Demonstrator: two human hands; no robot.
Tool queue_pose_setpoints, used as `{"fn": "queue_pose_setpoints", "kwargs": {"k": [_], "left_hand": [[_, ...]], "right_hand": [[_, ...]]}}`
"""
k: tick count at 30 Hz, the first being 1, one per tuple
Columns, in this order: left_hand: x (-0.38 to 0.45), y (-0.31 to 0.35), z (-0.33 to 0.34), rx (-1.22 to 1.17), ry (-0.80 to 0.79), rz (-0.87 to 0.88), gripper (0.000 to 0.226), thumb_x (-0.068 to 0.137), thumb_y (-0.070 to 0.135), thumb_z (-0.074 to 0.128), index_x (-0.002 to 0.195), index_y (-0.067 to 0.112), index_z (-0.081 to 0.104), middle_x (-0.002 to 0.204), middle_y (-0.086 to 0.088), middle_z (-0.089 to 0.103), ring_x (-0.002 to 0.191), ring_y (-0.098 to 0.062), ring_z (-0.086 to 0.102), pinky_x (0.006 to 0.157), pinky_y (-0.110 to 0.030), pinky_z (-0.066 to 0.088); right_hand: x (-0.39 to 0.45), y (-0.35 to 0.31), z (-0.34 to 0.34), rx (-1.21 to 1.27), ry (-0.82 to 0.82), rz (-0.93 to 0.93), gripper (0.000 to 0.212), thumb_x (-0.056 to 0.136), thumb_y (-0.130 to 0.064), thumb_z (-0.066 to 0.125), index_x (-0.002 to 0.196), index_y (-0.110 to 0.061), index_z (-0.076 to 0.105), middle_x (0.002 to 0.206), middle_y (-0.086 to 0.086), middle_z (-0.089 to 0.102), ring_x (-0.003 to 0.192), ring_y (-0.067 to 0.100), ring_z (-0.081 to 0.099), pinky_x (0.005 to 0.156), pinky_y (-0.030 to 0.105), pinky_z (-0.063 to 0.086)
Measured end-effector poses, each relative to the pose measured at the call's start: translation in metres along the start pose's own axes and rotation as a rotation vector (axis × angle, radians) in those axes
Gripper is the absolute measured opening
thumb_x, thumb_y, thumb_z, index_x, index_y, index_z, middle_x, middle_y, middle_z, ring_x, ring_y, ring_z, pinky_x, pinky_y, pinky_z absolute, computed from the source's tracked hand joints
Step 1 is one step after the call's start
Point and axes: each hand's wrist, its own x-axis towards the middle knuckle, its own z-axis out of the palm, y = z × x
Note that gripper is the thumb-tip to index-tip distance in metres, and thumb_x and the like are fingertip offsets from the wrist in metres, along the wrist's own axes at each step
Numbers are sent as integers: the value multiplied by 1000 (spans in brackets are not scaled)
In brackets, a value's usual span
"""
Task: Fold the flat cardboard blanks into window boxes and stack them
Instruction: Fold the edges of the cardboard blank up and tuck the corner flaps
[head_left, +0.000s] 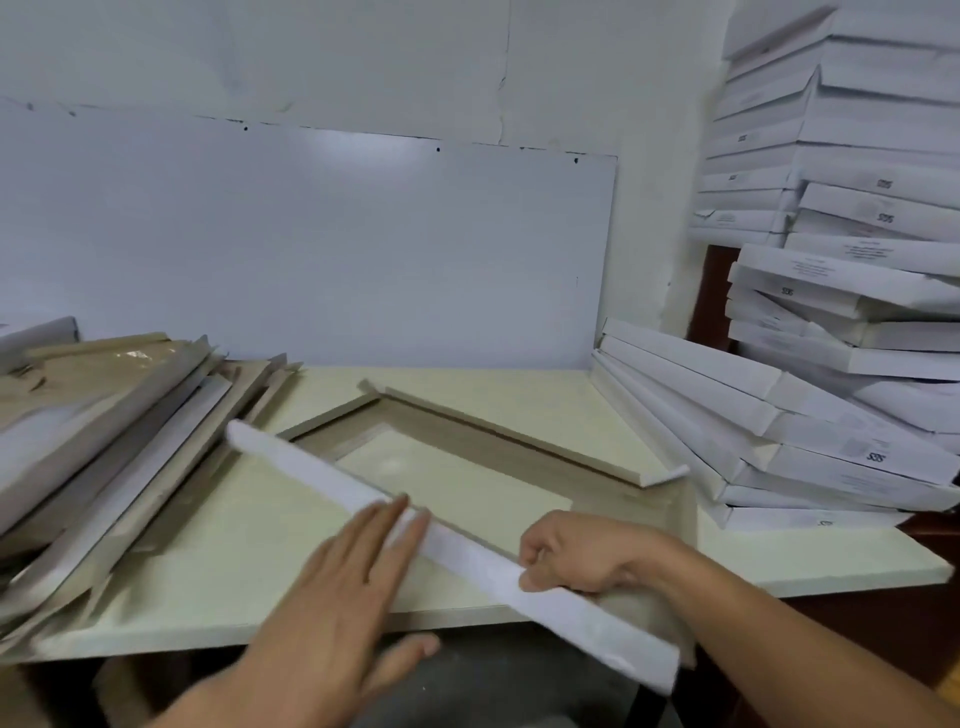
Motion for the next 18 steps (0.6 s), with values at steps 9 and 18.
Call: {"fn": "queue_pose_setpoints", "kwargs": {"k": [9, 18], "left_hand": [[4, 55, 16, 207, -54, 87, 19, 92, 30, 40, 107, 38, 48, 101, 26, 46, 79, 19, 59, 68, -2, 47], [-2, 0, 14, 155, -82, 152, 36, 78, 32, 44, 94, 36, 76, 100, 13, 73, 83, -7, 70, 71, -20, 55]], "right_hand": [[70, -96, 61, 1059, 22, 183, 17, 99, -6, 50, 108, 4, 59, 99, 22, 69, 83, 32, 71, 66, 37, 60], [72, -61, 16, 340, 49, -152, 31, 89, 11, 45, 105, -1, 68, 88, 13, 71, 70, 18, 67, 68, 28, 57]]}}
